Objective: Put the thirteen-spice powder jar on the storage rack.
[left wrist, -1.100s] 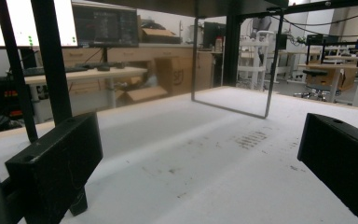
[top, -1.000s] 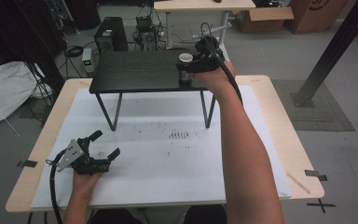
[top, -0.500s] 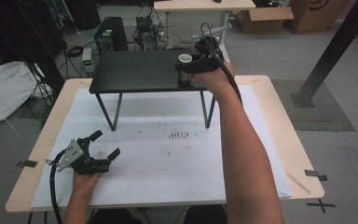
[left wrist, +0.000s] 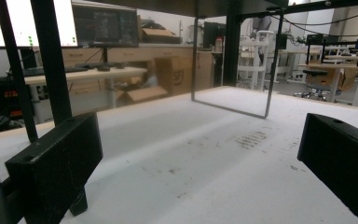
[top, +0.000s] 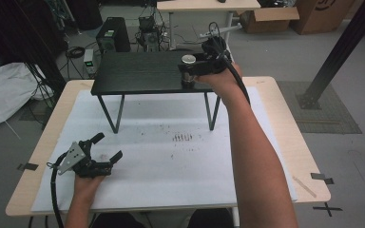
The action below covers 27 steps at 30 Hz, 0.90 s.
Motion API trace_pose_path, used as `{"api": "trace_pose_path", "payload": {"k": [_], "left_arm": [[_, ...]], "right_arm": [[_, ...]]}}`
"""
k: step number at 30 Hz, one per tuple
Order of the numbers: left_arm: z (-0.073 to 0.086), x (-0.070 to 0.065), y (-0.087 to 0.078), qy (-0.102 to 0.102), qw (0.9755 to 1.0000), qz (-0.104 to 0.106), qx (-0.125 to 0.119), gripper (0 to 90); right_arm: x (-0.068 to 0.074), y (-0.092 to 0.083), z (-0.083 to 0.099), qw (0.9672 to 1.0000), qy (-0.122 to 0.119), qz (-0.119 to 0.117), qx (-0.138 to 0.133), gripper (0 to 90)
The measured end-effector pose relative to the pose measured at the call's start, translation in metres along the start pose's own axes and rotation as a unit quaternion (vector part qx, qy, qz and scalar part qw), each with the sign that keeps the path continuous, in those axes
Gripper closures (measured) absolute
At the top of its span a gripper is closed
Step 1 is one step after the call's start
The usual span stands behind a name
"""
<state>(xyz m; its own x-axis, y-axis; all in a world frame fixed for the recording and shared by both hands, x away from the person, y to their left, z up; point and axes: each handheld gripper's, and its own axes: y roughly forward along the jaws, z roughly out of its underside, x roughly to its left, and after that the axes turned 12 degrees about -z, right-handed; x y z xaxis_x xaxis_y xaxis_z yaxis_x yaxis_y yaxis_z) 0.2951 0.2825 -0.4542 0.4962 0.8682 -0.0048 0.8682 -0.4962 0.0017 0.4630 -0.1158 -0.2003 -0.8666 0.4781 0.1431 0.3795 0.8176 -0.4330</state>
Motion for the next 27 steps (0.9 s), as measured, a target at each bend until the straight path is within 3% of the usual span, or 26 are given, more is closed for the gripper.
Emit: {"api": "trace_pose_path", "payload": {"k": [12,27], "left_arm": [[0.0,0.0,0.0,0.001,1.0,0.0,0.0,0.2],[0.0,0.0,0.0,0.002,1.0,0.0,-0.001,0.2]], "right_arm": [[0.01,-0.018,0.001,0.9997,-0.003,0.013,-0.02,19.6],[0.022,-0.041,0.016,0.9963,-0.011,-0.008,-0.085,11.5]]}}
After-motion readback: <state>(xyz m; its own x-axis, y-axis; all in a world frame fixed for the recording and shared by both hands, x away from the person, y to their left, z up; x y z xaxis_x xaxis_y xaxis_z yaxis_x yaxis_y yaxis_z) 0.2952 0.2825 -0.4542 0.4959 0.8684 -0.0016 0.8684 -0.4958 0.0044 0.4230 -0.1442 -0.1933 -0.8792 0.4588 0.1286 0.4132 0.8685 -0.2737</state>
